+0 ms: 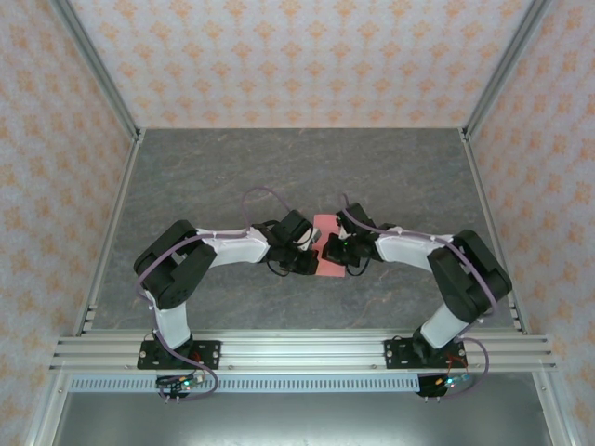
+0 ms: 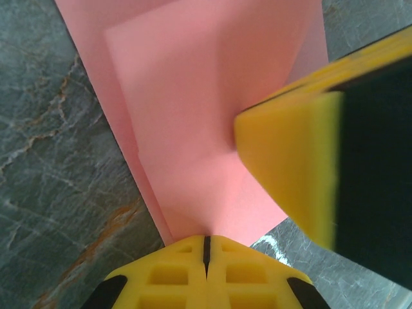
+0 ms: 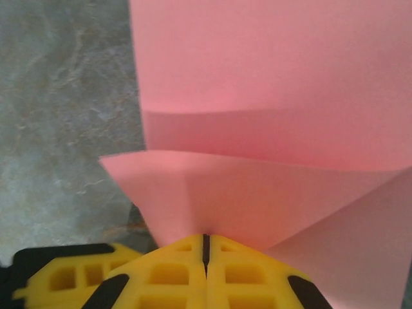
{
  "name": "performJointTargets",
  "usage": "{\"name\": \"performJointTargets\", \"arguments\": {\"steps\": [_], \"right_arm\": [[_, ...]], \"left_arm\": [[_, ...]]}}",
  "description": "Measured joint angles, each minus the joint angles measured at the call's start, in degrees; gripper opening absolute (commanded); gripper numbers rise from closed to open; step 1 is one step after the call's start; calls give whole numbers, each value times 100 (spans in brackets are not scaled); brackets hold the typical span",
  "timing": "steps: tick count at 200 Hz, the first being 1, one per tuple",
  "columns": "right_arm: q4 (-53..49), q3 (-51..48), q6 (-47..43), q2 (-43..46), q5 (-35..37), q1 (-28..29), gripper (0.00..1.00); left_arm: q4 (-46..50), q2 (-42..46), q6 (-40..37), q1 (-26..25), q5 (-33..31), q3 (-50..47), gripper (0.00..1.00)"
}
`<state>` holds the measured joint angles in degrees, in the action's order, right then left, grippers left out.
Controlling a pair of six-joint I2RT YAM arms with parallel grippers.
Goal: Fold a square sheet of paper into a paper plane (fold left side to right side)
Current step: Fold the triangle a second time at the center of the table.
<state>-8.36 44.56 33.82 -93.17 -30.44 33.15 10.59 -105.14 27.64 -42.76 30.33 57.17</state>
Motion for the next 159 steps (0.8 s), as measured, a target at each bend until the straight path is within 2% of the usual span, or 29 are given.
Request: {"name": "performJointTargets", "arguments": {"steps": [84, 159], "right_arm": [[-496, 343, -321, -260, 107, -61, 6], [-774, 433, -876, -284, -4, -850, 6]], "left_arm": [[2, 0, 0, -11, -39, 0, 5], [-55, 0, 0, -26, -76, 0, 5]]}}
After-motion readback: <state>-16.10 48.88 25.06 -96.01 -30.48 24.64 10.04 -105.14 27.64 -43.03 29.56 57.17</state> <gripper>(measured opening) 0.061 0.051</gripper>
